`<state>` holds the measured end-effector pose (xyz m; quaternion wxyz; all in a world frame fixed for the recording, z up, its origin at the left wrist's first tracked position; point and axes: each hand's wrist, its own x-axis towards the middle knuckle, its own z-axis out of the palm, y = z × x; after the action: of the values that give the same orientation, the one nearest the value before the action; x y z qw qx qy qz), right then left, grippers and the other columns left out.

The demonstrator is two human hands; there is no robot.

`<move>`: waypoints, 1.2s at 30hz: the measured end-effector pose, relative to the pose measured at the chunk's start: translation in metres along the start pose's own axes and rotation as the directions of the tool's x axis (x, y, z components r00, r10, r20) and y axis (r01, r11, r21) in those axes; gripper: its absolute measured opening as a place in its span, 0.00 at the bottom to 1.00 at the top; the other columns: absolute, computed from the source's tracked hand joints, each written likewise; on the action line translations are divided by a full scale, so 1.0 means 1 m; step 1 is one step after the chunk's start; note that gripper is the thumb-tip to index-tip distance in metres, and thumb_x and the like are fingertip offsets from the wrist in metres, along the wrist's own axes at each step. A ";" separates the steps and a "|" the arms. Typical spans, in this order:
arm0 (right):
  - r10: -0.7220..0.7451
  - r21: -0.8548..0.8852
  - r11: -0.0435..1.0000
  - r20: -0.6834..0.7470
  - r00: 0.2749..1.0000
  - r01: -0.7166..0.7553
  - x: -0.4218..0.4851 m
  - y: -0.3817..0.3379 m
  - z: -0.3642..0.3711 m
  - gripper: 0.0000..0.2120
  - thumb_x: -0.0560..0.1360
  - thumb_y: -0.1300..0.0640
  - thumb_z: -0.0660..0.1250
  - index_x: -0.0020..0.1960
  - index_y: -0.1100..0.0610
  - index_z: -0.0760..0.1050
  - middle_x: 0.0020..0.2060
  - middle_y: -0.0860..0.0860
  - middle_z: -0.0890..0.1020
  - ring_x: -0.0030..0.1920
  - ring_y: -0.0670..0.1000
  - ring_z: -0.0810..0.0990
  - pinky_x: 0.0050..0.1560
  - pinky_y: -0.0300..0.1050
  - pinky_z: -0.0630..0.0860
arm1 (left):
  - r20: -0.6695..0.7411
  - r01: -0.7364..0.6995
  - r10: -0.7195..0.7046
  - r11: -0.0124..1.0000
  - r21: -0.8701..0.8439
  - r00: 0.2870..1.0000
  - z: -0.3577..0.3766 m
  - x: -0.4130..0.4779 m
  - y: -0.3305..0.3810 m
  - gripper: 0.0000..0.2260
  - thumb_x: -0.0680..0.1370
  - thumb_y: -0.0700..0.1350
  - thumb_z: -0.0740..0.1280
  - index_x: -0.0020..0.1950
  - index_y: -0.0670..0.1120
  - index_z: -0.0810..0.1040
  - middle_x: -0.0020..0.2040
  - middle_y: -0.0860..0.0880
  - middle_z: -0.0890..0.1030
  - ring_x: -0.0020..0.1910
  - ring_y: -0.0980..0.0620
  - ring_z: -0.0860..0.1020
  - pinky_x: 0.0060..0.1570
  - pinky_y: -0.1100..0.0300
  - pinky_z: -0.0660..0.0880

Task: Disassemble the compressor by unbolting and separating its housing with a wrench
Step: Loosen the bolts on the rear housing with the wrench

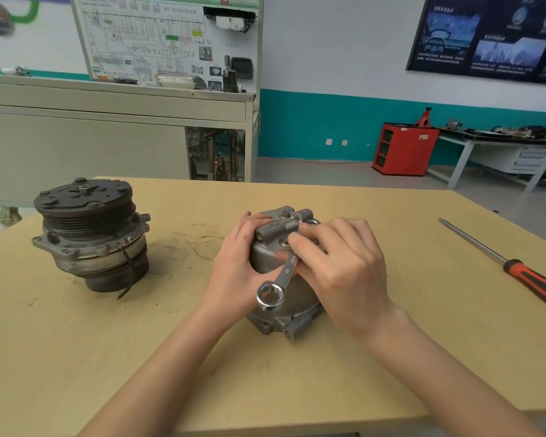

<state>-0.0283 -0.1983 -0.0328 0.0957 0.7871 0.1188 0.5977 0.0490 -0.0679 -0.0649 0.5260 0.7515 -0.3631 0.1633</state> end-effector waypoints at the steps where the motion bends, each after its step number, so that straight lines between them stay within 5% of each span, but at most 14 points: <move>1: 0.001 0.021 1.000 0.009 1.000 -0.001 0.000 0.002 0.000 0.05 0.69 0.57 0.76 0.40 0.59 0.82 0.36 0.53 0.83 0.35 0.54 0.80 0.41 0.46 0.70 | 0.003 -0.001 0.001 1.000 -0.004 1.000 -0.001 0.000 0.001 0.25 0.68 0.53 0.77 0.58 0.62 0.66 0.61 0.65 0.70 0.74 0.53 0.64 0.68 0.59 0.64; 5: 0.067 0.112 0.991 0.051 0.996 -0.072 0.000 0.007 0.002 0.05 0.68 0.59 0.76 0.40 0.59 0.82 0.36 0.52 0.83 0.36 0.54 0.80 0.41 0.46 0.70 | 0.010 0.003 -0.002 0.999 -0.042 1.000 -0.002 -0.003 0.005 0.25 0.65 0.63 0.68 0.59 0.60 0.67 0.63 0.61 0.72 0.73 0.52 0.65 0.69 0.52 0.66; 9: 0.109 0.385 0.914 0.071 0.992 -0.128 -0.011 0.029 0.004 0.11 0.76 0.53 0.67 0.43 0.60 0.82 0.41 0.52 0.84 0.41 0.51 0.80 0.46 0.40 0.72 | 0.006 0.038 -0.038 0.999 0.004 0.999 0.000 -0.002 0.001 0.29 0.66 0.62 0.75 0.62 0.57 0.68 0.61 0.63 0.70 0.72 0.56 0.65 0.70 0.51 0.65; 11: 0.307 0.644 0.678 0.189 0.933 -0.353 -0.020 0.046 0.004 0.09 0.78 0.54 0.62 0.46 0.56 0.80 0.45 0.49 0.84 0.44 0.49 0.81 0.50 0.38 0.74 | 0.010 0.045 -0.046 0.999 0.019 0.999 0.000 -0.001 -0.001 0.31 0.65 0.64 0.74 0.63 0.58 0.68 0.60 0.65 0.69 0.71 0.58 0.64 0.69 0.56 0.65; 13: 0.457 0.796 0.252 0.403 0.793 -0.550 -0.028 0.062 0.010 0.08 0.79 0.58 0.60 0.46 0.56 0.77 0.47 0.48 0.84 0.45 0.49 0.82 0.49 0.39 0.76 | 0.009 0.040 -0.041 0.999 0.011 0.999 0.000 -0.002 -0.003 0.30 0.63 0.66 0.71 0.62 0.60 0.68 0.60 0.70 0.68 0.71 0.60 0.64 0.68 0.60 0.64; 16: 0.429 0.672 -0.338 0.733 0.528 -0.659 -0.028 0.084 0.027 0.11 0.78 0.58 0.57 0.47 0.62 0.76 0.43 0.56 0.84 0.40 0.51 0.81 0.43 0.42 0.77 | 0.009 0.040 -0.040 0.999 0.005 0.999 -0.001 -0.001 -0.005 0.29 0.63 0.67 0.68 0.61 0.61 0.67 0.60 0.71 0.67 0.70 0.60 0.65 0.68 0.59 0.64; 19: 0.317 0.515 -0.510 0.857 0.406 -0.689 -0.015 0.097 0.046 0.16 0.79 0.61 0.54 0.44 0.62 0.80 0.35 0.55 0.82 0.35 0.49 0.80 0.36 0.39 0.76 | 0.013 0.042 -0.042 0.999 0.005 0.999 -0.001 -0.001 -0.004 0.31 0.63 0.67 0.68 0.62 0.59 0.68 0.61 0.69 0.68 0.71 0.60 0.64 0.69 0.56 0.65; 24: 0.317 0.507 -0.624 0.860 0.401 -0.594 0.011 0.099 0.056 0.14 0.76 0.56 0.59 0.39 0.59 0.80 0.31 0.52 0.79 0.33 0.48 0.77 0.36 0.40 0.75 | 0.031 0.054 -0.054 0.998 0.018 0.998 -0.002 -0.001 -0.003 0.30 0.63 0.68 0.68 0.62 0.63 0.66 0.60 0.73 0.66 0.71 0.61 0.63 0.69 0.56 0.65; 26: 0.483 0.637 -0.483 0.766 0.425 -0.601 0.020 0.098 0.048 0.15 0.79 0.55 0.58 0.41 0.60 0.78 0.32 0.51 0.81 0.34 0.48 0.78 0.37 0.39 0.76 | 0.030 0.056 -0.057 0.998 0.016 0.998 -0.001 -0.001 -0.004 0.29 0.64 0.65 0.71 0.62 0.61 0.67 0.61 0.70 0.68 0.71 0.60 0.63 0.69 0.56 0.65; 29: 0.653 0.709 0.186 0.429 0.625 -0.681 0.026 0.084 0.025 0.12 0.78 0.51 0.63 0.40 0.55 0.79 0.32 0.45 0.82 0.34 0.45 0.80 0.38 0.39 0.77 | 0.028 0.062 -0.062 0.998 0.007 0.998 -0.001 -0.002 -0.004 0.30 0.64 0.65 0.70 0.63 0.59 0.68 0.63 0.64 0.70 0.70 0.65 0.62 0.67 0.64 0.62; 32: 0.300 0.538 0.788 0.092 0.950 -0.300 0.023 0.057 0.003 0.12 0.74 0.53 0.67 0.40 0.60 0.82 0.31 0.52 0.83 0.30 0.49 0.79 0.33 0.42 0.75 | 0.033 0.069 -0.069 0.998 0.011 0.997 -0.001 -0.001 -0.003 0.29 0.65 0.63 0.71 0.63 0.60 0.67 0.62 0.67 0.68 0.69 0.69 0.61 0.65 0.70 0.60; 34: 0.028 0.347 0.937 0.038 0.999 -0.039 0.016 0.039 -0.002 0.11 0.73 0.56 0.68 0.40 0.64 0.82 0.32 0.56 0.83 0.30 0.52 0.81 0.31 0.44 0.76 | 0.032 0.069 -0.070 0.997 0.015 0.997 0.000 -0.002 -0.001 0.29 0.65 0.62 0.71 0.63 0.59 0.67 0.62 0.66 0.69 0.70 0.64 0.62 0.67 0.64 0.62; 36: -0.047 0.256 0.966 0.036 0.998 0.037 0.010 0.026 -0.002 0.07 0.71 0.59 0.72 0.40 0.64 0.82 0.35 0.56 0.83 0.33 0.54 0.82 0.31 0.44 0.78 | 0.025 0.057 -0.058 0.998 0.012 0.998 -0.001 -0.002 0.001 0.28 0.64 0.64 0.71 0.61 0.60 0.67 0.61 0.67 0.69 0.70 0.61 0.63 0.68 0.59 0.64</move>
<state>-0.0253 -0.2199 -0.0153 0.0087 0.8024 0.2093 0.5589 0.0469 -0.0669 -0.0647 0.5217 0.7666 -0.3469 0.1408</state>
